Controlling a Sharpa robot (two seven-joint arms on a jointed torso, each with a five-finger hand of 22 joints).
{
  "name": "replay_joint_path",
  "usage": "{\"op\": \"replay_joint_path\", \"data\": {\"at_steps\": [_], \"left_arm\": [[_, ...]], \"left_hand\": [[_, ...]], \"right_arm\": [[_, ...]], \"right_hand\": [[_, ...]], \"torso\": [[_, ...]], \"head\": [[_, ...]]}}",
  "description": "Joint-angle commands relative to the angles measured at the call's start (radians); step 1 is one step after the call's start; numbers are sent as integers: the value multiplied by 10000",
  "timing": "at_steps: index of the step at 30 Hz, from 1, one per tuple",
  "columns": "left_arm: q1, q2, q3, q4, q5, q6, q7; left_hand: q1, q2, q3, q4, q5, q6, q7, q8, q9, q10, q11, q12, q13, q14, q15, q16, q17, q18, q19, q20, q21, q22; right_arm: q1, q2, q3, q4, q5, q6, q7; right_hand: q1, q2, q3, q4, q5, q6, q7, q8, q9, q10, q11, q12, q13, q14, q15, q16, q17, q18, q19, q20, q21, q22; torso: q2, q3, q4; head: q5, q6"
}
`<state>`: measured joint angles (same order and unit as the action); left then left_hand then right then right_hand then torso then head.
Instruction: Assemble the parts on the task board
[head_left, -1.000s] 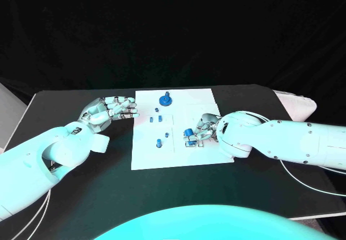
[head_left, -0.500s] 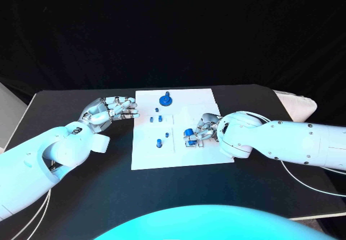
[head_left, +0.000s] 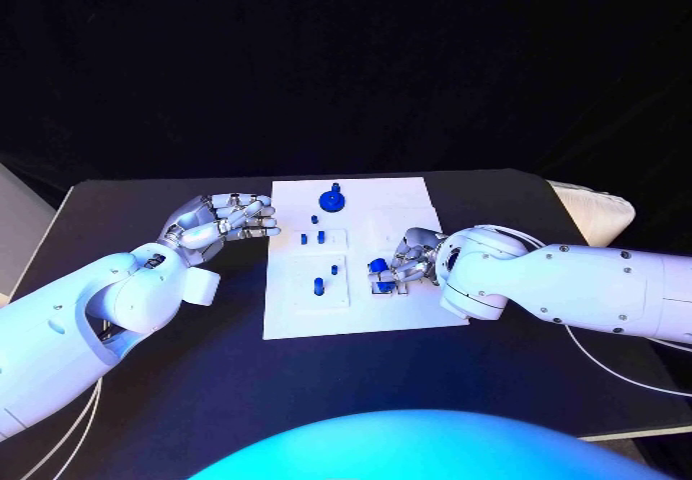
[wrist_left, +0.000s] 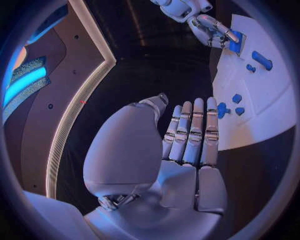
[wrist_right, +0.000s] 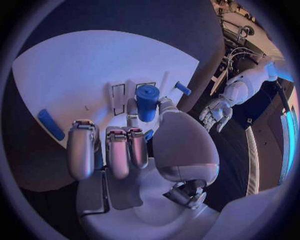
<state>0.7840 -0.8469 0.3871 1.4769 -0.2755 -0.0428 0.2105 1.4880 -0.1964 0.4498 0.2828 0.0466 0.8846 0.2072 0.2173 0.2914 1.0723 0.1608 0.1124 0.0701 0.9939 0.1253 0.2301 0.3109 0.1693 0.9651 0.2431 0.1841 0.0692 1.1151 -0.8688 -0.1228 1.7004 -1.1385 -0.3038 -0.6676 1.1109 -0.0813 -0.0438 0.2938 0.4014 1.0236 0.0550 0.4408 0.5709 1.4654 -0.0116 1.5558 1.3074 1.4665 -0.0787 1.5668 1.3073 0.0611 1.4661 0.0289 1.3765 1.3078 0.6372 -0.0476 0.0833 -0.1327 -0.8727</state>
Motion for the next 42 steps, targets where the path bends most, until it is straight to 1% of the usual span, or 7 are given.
{"op": "replay_joint_path", "data": {"at_steps": [1,17,23,29,33,38,42], "left_arm": [[-3,5,7,17,-35,179,28],[-4,4,7,15,-35,195,11],[-4,6,7,14,-35,198,4],[-4,5,7,7,-36,197,-1],[-4,5,7,1,-36,192,-5],[-5,10,7,-3,-38,189,-7],[-6,11,7,-7,-41,191,-8]], "left_hand": [[-58,46,-42,27,34,7,75,-18,-15,-21,36,-64,-11,50,19,25,9,152,68,2,-33,7],[-65,56,-48,32,34,12,71,-18,-18,-18,35,-68,-9,31,24,4,19,146,66,3,-49,3],[-65,56,-48,32,34,12,71,-18,-18,-18,35,-68,-9,31,24,4,19,146,66,3,-49,3],[-71,59,-51,35,34,12,73,-20,-21,-18,36,-71,-9,27,25,-3,24,145,67,3,-56,2],[-77,64,-53,38,34,12,74,-21,-22,-18,37,-72,-9,24,26,-8,28,145,67,3,-61,1],[-77,64,-53,38,34,12,74,-21,-22,-18,37,-72,-9,24,26,-8,28,145,67,3,-61,1],[-82,71,-54,42,34,12,75,-22,-24,-19,38,-74,-9,22,27,-11,30,144,67,3,-65,0]], "right_arm": [[-18,-18,-1,51,-106,3,43],[-37,23,-1,-95,-116,-106,16],[-37,110,0,-234,-150,-63,8],[-58,202,0,-359,-159,-143,52],[-72,217,0,-374,-148,-202,131],[-92,178,0,-326,-114,-236,247],[-119,72,0,-213,-101,-290,381]], "right_hand": [[-13,90,10,-13,35,-48,-24,62,8,945,-89,-16,2494,1043,-57,40,2635,-198,668,-80,24,1355],[-46,72,-22,0,60,-57,-18,63,12,916,-84,-60,2458,1043,-57,40,2635,-185,655,-80,-41,1316],[-179,5,-171,2,-256,-69,-11,79,33,901,-77,-85,2440,1043,-50,40,2635,-179,646,-76,-80,1301],[-651,-186,-682,34,-1891,-111,3,151,109,852,-62,-163,2382,1043,-41,40,2635,-161,627,-68,-187,1262],[-1148,-458,-888,51,-2634,-139,7,188,149,841,-60,-183,2370,1040,-39,36,2624,-157,626,-68,-213,1262],[-1520,-683,-992,62,-2933,-166,11,206,173,828,-56,-205,2355,1037,-36,31,2611,-153,622,-67,-243,1254],[-1619,-643,-974,60,-2993,-172,11,213,181,830,-56,-203,2357,1040,-36,35,2621,-151,622,-67,-252,1252]], "torso": [[-5,-2,4],[-5,-1,-4],[2,3,6],[4,4,5],[2,2,-3],[-3,4,-8],[-7,12,-2]], "head": [[16,1],[14,1],[23,1],[12,1],[7,1],[8,1],[16,1]]}}
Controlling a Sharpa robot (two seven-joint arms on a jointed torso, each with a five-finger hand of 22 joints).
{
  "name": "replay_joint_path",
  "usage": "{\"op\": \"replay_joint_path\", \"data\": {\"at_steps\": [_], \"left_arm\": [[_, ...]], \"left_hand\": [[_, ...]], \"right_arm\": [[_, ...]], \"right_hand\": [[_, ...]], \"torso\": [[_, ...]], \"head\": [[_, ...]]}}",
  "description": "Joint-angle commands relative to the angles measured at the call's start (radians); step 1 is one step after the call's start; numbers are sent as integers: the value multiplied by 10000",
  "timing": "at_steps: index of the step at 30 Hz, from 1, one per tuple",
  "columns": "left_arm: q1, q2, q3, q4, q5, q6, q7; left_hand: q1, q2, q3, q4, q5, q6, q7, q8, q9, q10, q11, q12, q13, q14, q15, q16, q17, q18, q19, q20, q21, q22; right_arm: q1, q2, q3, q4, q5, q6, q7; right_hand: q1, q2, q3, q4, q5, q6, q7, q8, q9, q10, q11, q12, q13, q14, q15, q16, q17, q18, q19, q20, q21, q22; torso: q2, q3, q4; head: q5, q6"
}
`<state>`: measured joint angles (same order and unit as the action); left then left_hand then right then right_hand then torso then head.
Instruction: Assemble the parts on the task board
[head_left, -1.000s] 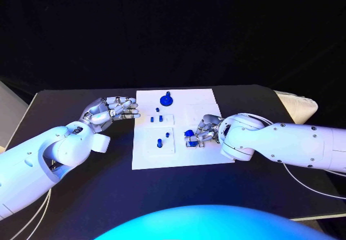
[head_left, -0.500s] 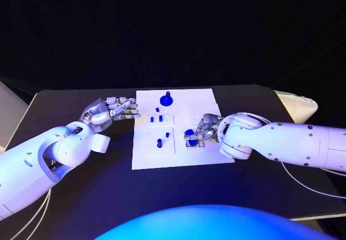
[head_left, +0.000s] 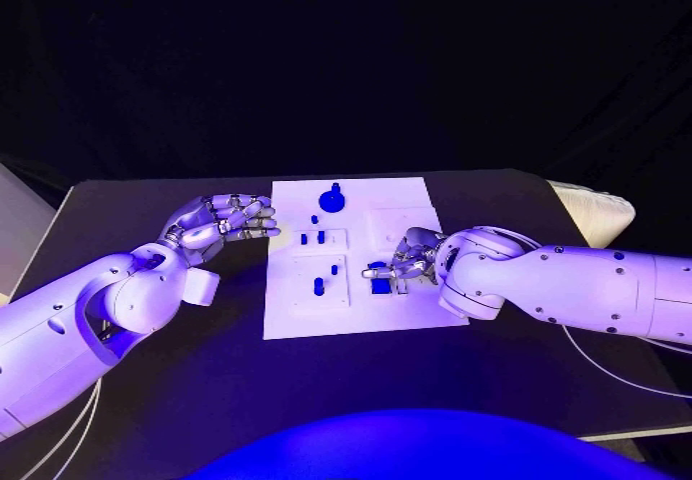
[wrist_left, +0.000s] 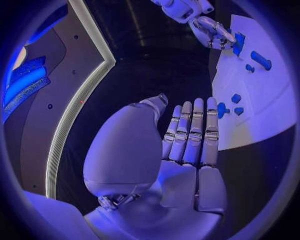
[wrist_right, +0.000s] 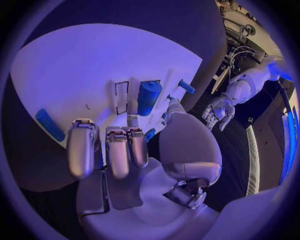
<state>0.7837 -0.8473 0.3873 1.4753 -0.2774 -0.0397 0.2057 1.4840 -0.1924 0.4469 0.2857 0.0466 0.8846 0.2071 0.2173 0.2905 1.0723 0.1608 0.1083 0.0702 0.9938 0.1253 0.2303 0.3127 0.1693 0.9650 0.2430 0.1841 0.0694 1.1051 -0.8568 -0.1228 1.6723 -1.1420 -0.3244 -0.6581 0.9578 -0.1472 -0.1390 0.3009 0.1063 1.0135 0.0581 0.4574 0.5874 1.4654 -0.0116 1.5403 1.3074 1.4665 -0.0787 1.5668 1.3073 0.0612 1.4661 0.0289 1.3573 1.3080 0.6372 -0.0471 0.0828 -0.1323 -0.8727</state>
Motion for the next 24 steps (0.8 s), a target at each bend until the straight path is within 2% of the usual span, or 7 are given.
{"op": "replay_joint_path", "data": {"at_steps": [1,3,7,14,19,22,24], "left_arm": [[-5,14,5,6,-22,160,41],[-10,14,5,4,-23,162,41],[-31,5,5,11,-23,162,43],[-64,-9,5,20,-23,132,69],[-76,-10,4,23,-23,98,106],[-83,-2,4,24,-23,66,143],[-86,6,4,23,-23,57,158]], "left_hand": [[-42,30,-26,13,34,12,76,-22,-15,-19,38,-33,-10,24,27,-14,13,145,68,4,-65,-2],[-42,30,-26,13,34,12,76,-22,-15,-19,38,-33,-10,24,27,-14,13,145,68,4,-65,-2],[-42,30,-26,13,34,12,76,-22,-15,-19,38,-33,-10,24,27,-14,13,145,68,4,-65,-2],[-42,30,-26,13,34,12,76,-22,-15,-19,38,-33,-10,24,27,-14,13,145,68,4,-65,-2],[-42,30,-26,13,34,12,76,-22,-15,-19,38,-33,-10,24,27,-14,13,145,68,4,-65,-2],[-52,43,-29,15,34,11,75,-25,-20,-19,39,-38,-10,19,29,-25,24,144,69,5,-79,-4],[-52,43,-29,15,34,11,75,-25,-20,-19,39,-38,-10,19,29,-25,24,144,69,5,-79,-4]], "right_arm": [[-33,-117,0,137,-63,-106,381],[-46,-212,0,230,-56,-130,499],[-61,-451,4,444,-10,-249,802],[-48,-1045,68,824,220,-805,1483],[113,-1537,136,946,675,-932,2075],[296,-1886,159,835,1025,-584,2329],[367,-2033,165,726,1124,-359,2370]], "right_hand": [[-53,129,59,-20,-9,-68,-22,57,24,840,-58,-33,2370,1042,-36,39,2633,-158,630,-67,-31,1272],[219,331,227,-37,77,-71,-26,72,36,851,-62,-18,2383,1043,-40,40,2635,-160,634,-69,-28,1281],[841,566,417,-63,161,-76,-35,89,50,865,-69,2,2401,1043,-47,40,2635,-159,638,-76,-35,1290],[1373,591,398,-71,603,-179,-11,31,28,935,-55,114,2488,1043,-44,40,2635,-163,646,-85,-29,1313],[1960,756,427,-93,1200,-657,196,-451,-158,1035,115,275,2612,1043,90,40,2635,-187,669,-2,53,1384],[2610,918,537,-150,1348,-820,326,-821,-302,1054,230,305,2634,1043,189,40,2635,-198,679,89,99,1428],[3143,956,798,-158,1082,-888,411,-1118,-440,1054,306,305,2634,1043,257,40,2635,-202,680,150,113,1448]], "torso": [[-10,7,7],[-12,5,9],[-12,2,5],[-19,8,-33],[-39,22,-71],[-61,22,-106],[-75,21,-119]], "head": [[14,1],[24,1],[21,1],[-23,1],[-69,1],[-69,1],[-91,1]]}}
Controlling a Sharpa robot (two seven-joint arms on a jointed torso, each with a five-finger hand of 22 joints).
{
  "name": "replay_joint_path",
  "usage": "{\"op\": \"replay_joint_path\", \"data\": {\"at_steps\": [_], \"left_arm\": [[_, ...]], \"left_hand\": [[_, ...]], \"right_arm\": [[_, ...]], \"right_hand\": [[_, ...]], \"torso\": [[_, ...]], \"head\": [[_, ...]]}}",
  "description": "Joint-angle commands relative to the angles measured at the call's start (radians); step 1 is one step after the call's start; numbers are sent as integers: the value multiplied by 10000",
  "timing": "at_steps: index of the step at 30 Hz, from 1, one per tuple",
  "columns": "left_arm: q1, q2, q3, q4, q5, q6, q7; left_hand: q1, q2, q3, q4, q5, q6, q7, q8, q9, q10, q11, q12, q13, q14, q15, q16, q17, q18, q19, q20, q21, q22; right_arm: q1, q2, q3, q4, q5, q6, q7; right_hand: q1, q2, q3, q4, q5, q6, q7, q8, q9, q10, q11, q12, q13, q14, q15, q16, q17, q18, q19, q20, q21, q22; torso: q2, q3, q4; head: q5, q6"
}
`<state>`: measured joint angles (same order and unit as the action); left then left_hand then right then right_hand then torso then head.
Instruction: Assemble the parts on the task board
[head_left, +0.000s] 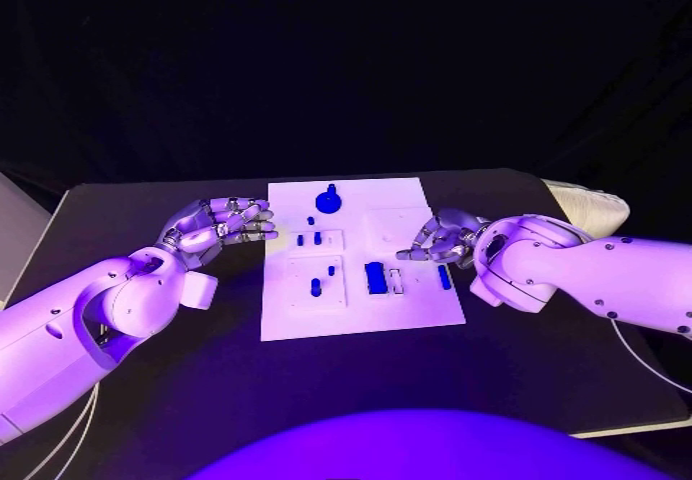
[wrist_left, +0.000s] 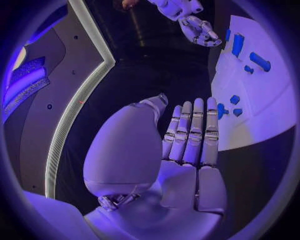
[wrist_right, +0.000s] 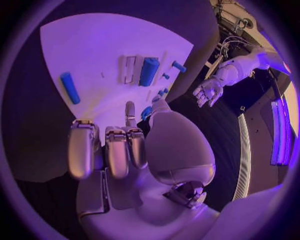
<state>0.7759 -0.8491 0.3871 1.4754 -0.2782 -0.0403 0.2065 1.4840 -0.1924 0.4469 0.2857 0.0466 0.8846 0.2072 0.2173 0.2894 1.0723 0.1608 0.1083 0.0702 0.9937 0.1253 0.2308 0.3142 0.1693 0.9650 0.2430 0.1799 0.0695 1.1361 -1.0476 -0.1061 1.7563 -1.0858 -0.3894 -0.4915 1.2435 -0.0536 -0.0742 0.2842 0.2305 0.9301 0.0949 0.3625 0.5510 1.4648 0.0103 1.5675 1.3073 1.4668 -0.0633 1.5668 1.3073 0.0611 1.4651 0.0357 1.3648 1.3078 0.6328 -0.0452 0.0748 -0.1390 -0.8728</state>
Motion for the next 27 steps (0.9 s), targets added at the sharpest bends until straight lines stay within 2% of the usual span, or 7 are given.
{"op": "replay_joint_path", "data": {"at_steps": [1,4,11,18,27], "left_arm": [[-9,27,7,22,-16,58,157],[-15,35,6,21,-16,47,170],[-46,44,6,18,-16,38,180],[-73,41,6,23,-13,40,178],[-89,34,6,26,-8,53,168]], "left_hand": [[-53,44,-30,16,34,11,75,-25,-8,-19,39,-37,-10,20,29,-30,8,144,69,5,-36,-5],[-53,44,-30,16,34,11,75,-25,-8,-19,39,-37,-10,20,29,-30,8,144,69,5,-36,-5],[-46,49,-28,10,35,18,68,-22,-9,-12,35,-36,-9,21,28,-34,15,144,72,5,-41,-5],[-46,49,-28,10,35,18,68,-22,-9,-12,35,-36,-9,21,28,-34,15,144,72,5,-41,-5],[-47,53,-30,8,34,25,63,-20,-10,-3,31,-34,-7,23,26,-38,24,144,76,4,-48,-5]], "right_arm": [[90,-205,1,-186,596,435,708],[147,-399,3,-397,505,881,615],[100,-561,-35,-698,-429,1687,-58],[-102,-625,-63,-789,-1215,1883,-721],[-346,-391,-84,-804,-1490,1812,-1143]], "right_hand": [[382,9,218,21,-211,-73,70,-266,-127,1060,110,33,2635,1040,122,40,2635,-205,692,102,53,1462],[936,-6,545,-34,17,82,110,-556,-343,1060,148,33,2635,1040,164,40,2635,-209,697,157,83,1493],[1083,-232,706,51,-151,611,22,-672,-520,1060,82,33,2635,1040,123,40,2635,-215,706,153,134,1538],[857,-414,742,74,-96,979,-87,-619,-544,1060,-10,33,2635,1040,52,40,2635,-214,709,105,136,1549],[592,-513,799,91,-55,1211,-175,-529,-504,1060,-84,33,2635,1040,-10,40,2635,-216,715,53,146,1564]], "torso": [[-39,4,-42],[-41,5,-35],[-49,10,-55],[-44,-2,-20],[-28,0,-21]], "head": [[-26,2],[-68,2],[-168,2],[-309,2],[-339,2]]}}
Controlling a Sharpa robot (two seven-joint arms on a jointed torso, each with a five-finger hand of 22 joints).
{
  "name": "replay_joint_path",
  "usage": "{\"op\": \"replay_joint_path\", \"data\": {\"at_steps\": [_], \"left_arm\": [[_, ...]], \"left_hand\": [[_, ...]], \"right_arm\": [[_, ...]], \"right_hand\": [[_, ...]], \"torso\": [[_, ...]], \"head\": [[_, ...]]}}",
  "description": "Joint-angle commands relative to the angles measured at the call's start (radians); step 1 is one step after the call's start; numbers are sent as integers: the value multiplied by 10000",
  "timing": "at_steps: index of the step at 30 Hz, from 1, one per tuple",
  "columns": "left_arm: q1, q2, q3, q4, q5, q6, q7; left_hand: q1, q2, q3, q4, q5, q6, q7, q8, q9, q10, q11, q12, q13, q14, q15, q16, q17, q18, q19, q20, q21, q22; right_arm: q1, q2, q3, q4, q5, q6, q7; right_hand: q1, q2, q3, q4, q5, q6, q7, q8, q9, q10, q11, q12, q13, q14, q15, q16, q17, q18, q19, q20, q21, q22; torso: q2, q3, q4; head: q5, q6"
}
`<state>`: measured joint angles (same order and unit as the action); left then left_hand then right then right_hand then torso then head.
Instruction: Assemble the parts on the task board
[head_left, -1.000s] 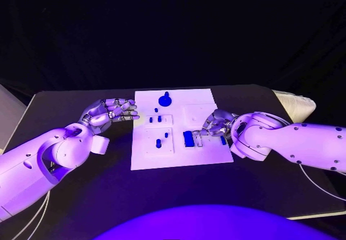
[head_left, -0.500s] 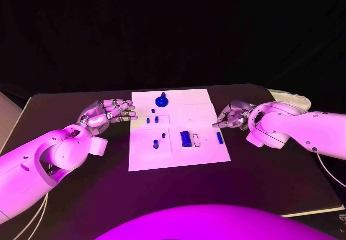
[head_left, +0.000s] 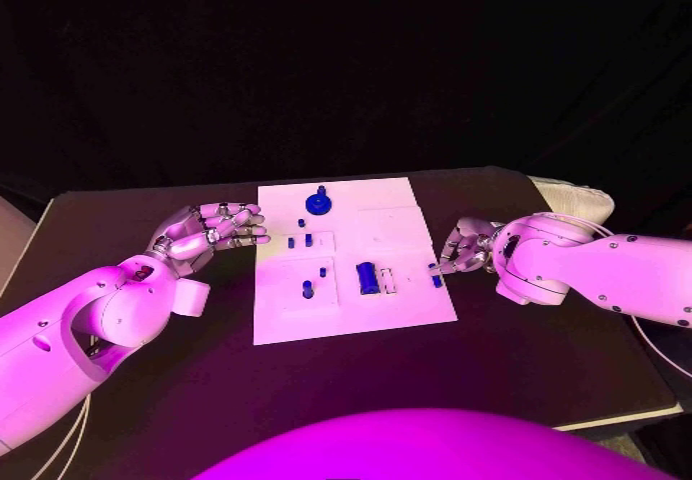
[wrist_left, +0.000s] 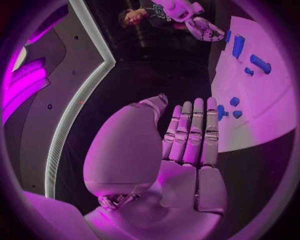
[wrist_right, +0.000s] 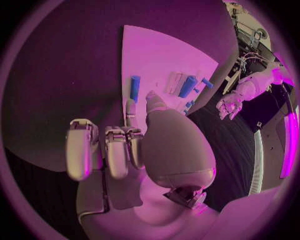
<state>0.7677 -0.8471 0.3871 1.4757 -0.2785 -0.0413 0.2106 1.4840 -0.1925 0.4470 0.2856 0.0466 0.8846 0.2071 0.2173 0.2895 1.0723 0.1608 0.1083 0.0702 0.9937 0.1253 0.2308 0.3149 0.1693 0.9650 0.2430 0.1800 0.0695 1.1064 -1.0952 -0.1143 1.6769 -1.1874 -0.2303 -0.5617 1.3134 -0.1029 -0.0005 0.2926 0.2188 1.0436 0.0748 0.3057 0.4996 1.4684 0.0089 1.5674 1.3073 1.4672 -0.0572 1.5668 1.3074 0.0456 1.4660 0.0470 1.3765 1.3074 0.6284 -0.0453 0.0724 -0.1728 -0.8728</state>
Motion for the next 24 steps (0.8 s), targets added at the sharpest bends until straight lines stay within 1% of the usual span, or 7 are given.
{"op": "replay_joint_path", "data": {"at_steps": [1,5,8,11,13,16,24], "left_arm": [[-9,14,7,22,-4,66,123],[-11,5,7,18,-4,77,110],[-13,-4,7,16,-3,80,104],[-14,-12,7,16,-3,87,97],[-15,-14,7,16,-3,95,93],[-16,-14,7,14,-3,106,89],[-28,-14,7,5,-3,126,79]], "left_hand": [[-48,54,-31,8,34,25,63,-20,-11,-3,31,-34,-7,24,26,-39,17,144,76,4,-50,-5],[-48,54,-31,8,34,25,63,-20,-11,-3,31,-34,-7,24,26,-39,17,144,76,4,-50,-5],[-48,54,-31,8,34,25,63,-20,-11,-3,31,-34,-7,24,26,-39,17,144,76,4,-50,-5],[-48,54,-31,8,34,25,63,-20,-11,-3,31,-34,-7,24,26,-39,17,144,76,4,-50,-5],[-48,54,-31,8,34,25,63,-20,-11,-3,31,-34,-7,24,26,-39,17,144,76,4,-50,-5],[-55,54,-36,11,34,27,64,-20,-13,1,30,-35,-7,25,25,-44,24,144,79,4,-56,-6],[-55,54,-36,11,34,27,64,-20,-13,1,30,-35,-7,25,25,-44,24,144,79,4,-56,-6]], "right_arm": [[-80,149,-6,-30,-506,193,-513],[-143,262,-10,-112,-582,131,-668],[-173,315,-12,-183,-639,108,-742],[-198,365,-13,-240,-687,115,-782],[-217,401,-13,-273,-773,133,-801],[-271,459,-14,-317,-959,162,-820],[-460,695,-14,-366,-1205,170,-801]], "right_hand": [[-143,-27,67,11,72,87,22,44,12,1024,-76,34,2635,1036,-76,40,2634,-62,707,-65,33,1570],[-252,-44,86,17,86,114,7,57,21,1024,-89,34,2635,1036,-90,40,2634,-60,706,-78,20,1566],[-293,-44,96,16,92,128,1,64,26,1024,-94,34,2635,1036,-94,40,2634,-60,706,-82,18,1565],[-334,-41,107,17,97,142,-5,73,31,1024,-100,34,2635,1036,-98,40,2634,-60,706,-87,21,1568],[-344,-41,111,16,98,147,-8,76,33,1024,-102,34,2635,1036,-99,40,2634,-59,705,-89,12,1563],[-357,-37,120,14,98,159,-14,84,37,1024,-107,34,2635,1036,-102,40,2634,-59,705,-91,13,1564],[-271,-47,221,-21,93,195,-58,119,59,1024,-144,34,2635,1036,-131,40,2634,-56,704,-113,-2,1559]], "torso": [[19,5,12],[12,-1,34],[17,-8,15],[25,-4,10],[24,9,4],[18,15,10],[26,21,16]], "head": [[2,2],[-17,2],[16,2],[20,2],[31,2],[30,2],[30,2]]}}
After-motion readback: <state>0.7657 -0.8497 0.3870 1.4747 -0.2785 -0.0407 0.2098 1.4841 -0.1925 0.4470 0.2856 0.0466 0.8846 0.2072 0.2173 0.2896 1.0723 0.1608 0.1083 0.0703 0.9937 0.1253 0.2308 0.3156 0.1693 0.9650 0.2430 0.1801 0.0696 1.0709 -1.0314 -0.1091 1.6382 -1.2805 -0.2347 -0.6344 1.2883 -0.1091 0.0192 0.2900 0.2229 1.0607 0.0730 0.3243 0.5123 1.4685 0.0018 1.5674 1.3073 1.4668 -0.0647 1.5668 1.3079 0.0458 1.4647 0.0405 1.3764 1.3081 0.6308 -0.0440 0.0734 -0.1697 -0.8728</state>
